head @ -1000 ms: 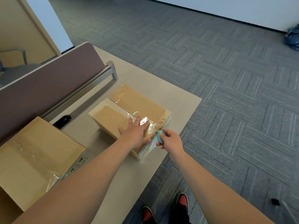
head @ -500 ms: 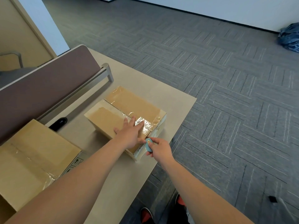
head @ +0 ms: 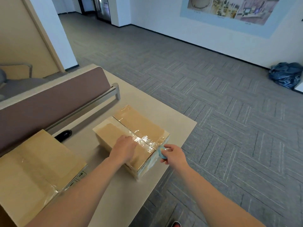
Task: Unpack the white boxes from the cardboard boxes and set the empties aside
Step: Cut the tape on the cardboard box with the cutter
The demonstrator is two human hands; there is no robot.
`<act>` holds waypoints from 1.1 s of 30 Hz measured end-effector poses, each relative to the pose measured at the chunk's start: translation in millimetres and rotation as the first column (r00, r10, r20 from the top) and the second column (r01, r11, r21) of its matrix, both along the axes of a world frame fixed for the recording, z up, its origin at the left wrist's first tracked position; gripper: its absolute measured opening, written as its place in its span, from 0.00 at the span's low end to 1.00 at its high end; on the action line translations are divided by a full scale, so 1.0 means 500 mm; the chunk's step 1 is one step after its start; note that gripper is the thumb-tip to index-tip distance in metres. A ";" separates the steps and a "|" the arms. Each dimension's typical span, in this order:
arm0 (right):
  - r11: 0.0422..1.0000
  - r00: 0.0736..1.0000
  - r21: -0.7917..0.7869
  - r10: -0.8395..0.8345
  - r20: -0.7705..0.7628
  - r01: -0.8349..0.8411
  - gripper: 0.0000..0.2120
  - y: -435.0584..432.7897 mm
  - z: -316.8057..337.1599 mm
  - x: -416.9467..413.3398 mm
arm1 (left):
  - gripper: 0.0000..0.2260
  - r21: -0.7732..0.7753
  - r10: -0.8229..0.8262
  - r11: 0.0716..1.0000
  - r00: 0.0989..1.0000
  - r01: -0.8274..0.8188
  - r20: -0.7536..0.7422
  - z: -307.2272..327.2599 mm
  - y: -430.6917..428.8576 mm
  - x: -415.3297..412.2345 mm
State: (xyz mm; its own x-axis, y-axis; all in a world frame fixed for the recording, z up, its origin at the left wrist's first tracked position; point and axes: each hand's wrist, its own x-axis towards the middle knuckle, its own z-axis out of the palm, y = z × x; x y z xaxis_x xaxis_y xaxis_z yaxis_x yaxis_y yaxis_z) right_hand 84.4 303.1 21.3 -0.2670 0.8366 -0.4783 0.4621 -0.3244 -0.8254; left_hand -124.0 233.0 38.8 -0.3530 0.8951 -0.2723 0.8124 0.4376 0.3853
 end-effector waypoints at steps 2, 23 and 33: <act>1.000 1.000 0.026 -0.002 0.003 0.002 0.12 0.018 0.023 -0.016 | 0.18 0.022 0.077 0.997 0.995 -0.079 0.059 0.011 -0.007 -0.014; 0.762 0.797 0.235 0.575 0.186 -0.604 0.04 0.330 0.039 -0.432 | 0.24 -0.028 0.570 0.821 0.819 -0.570 0.068 0.005 0.105 -0.240; 0.330 0.399 0.303 0.895 0.202 -0.894 0.03 0.451 -0.020 -0.629 | 0.25 -0.145 0.793 0.602 0.609 -0.785 0.000 -0.030 0.204 -0.247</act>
State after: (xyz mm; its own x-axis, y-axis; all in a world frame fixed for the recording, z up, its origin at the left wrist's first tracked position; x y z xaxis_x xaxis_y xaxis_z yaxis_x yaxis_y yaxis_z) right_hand -230.0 528.7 11.3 -0.9522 0.1813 -0.2457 0.3053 0.5553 -0.7736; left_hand -247.4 335.1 24.0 -0.8863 0.2352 -0.3989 0.1070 0.9421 0.3178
